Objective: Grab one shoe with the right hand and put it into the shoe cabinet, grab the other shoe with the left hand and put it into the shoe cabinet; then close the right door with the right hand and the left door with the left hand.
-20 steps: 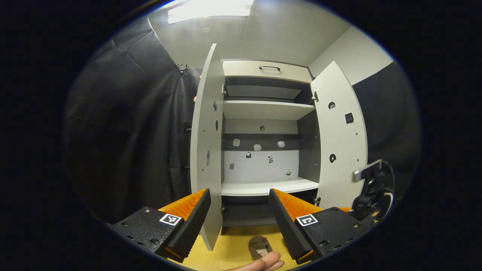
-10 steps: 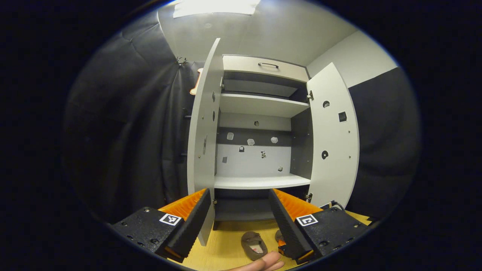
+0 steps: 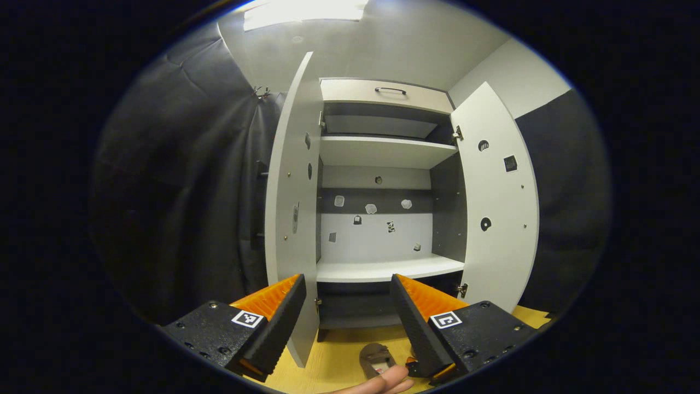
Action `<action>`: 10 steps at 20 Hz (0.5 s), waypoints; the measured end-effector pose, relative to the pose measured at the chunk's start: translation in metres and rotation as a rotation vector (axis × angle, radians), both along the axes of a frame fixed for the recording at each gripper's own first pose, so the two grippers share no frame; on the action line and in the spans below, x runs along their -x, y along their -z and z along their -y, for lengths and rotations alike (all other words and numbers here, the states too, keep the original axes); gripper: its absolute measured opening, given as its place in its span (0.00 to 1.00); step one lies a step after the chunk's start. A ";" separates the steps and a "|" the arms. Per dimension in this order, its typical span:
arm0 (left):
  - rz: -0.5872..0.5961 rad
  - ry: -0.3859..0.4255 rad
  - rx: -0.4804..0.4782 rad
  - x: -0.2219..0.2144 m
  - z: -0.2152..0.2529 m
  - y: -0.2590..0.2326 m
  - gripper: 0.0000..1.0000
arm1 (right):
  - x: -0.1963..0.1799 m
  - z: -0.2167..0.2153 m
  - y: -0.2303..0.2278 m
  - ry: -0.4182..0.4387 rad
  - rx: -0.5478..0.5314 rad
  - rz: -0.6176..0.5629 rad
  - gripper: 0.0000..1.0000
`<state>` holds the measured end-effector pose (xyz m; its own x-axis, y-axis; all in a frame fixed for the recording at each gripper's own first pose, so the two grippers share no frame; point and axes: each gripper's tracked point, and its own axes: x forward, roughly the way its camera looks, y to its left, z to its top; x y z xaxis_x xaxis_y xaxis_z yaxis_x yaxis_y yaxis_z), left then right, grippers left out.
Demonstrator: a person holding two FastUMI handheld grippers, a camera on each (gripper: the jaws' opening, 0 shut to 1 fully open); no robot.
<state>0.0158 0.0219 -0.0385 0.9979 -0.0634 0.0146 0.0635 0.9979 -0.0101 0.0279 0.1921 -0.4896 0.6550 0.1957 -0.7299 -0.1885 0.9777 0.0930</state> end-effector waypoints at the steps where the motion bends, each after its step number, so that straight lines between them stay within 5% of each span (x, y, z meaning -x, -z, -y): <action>1: 0.008 0.000 -0.004 -0.007 0.002 -0.003 0.95 | -0.003 0.000 0.001 0.007 -0.003 0.006 0.63; 2: 0.020 -0.002 -0.014 -0.014 0.004 -0.007 0.95 | -0.007 0.001 0.007 0.018 0.000 0.012 0.63; 5: 0.049 -0.021 -0.024 -0.035 0.011 -0.011 0.95 | -0.009 0.000 0.017 0.053 -0.043 -0.003 0.28; 8: 0.035 0.018 -0.005 -0.051 0.030 0.001 0.95 | -0.014 -0.004 0.020 0.039 -0.095 0.021 0.23; 9: 0.029 0.038 0.005 -0.057 0.036 0.005 0.95 | -0.009 -0.003 0.011 0.036 -0.107 0.025 0.02; 10: 0.022 0.056 0.013 -0.061 0.041 0.009 0.95 | -0.004 -0.002 0.006 0.018 -0.116 0.029 0.02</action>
<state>0.0772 -0.0192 -0.0476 0.9922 -0.1189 0.0374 0.1197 0.9926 -0.0215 0.0321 0.1945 -0.4953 0.6796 0.2654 -0.6839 -0.1749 0.9640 0.2003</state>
